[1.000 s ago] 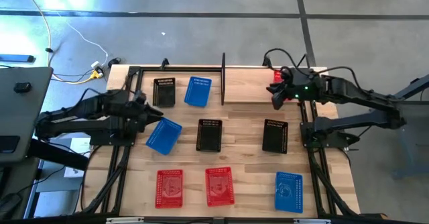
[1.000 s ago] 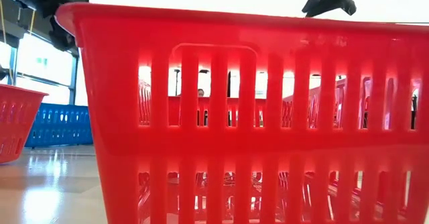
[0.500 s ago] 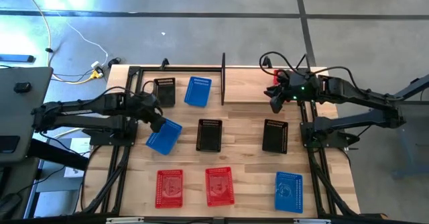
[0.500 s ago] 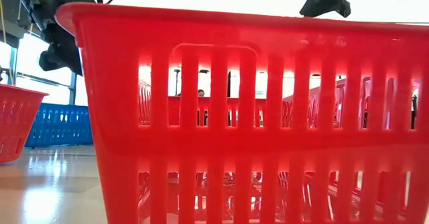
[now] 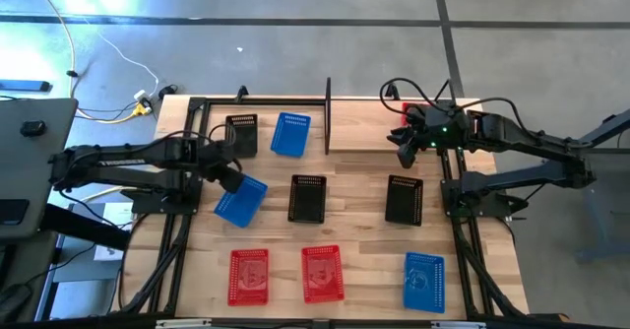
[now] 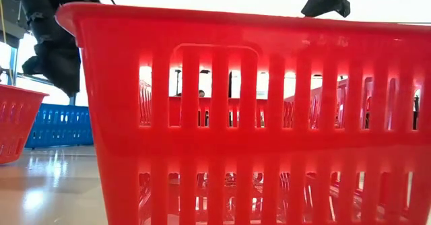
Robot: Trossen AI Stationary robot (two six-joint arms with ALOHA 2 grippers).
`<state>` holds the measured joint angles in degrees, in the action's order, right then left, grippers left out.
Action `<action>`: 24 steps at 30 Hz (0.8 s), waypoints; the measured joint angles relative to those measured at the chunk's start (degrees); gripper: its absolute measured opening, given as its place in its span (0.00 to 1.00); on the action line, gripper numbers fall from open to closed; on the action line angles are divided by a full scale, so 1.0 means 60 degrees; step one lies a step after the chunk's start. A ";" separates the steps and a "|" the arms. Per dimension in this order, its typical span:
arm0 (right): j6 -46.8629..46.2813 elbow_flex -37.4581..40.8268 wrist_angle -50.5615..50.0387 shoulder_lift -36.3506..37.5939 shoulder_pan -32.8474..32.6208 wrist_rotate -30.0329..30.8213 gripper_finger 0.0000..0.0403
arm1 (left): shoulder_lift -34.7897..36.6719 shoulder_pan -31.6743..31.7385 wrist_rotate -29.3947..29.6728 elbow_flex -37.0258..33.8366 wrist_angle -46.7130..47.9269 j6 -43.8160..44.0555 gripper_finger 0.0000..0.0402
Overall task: Stack baskets on shelf by color
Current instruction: Put the middle left blue bin on the shelf
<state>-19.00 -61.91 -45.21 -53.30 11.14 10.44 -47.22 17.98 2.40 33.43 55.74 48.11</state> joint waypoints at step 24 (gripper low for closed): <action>0.0252 0.0007 -0.0226 0.0000 0.0000 0.0004 0.20 | -0.2003 -0.0007 -0.0292 0.0000 0.0019 0.0710 0.30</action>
<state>-17.49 -61.87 -46.57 -53.30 11.14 10.46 -59.24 17.93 0.64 33.43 55.86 52.37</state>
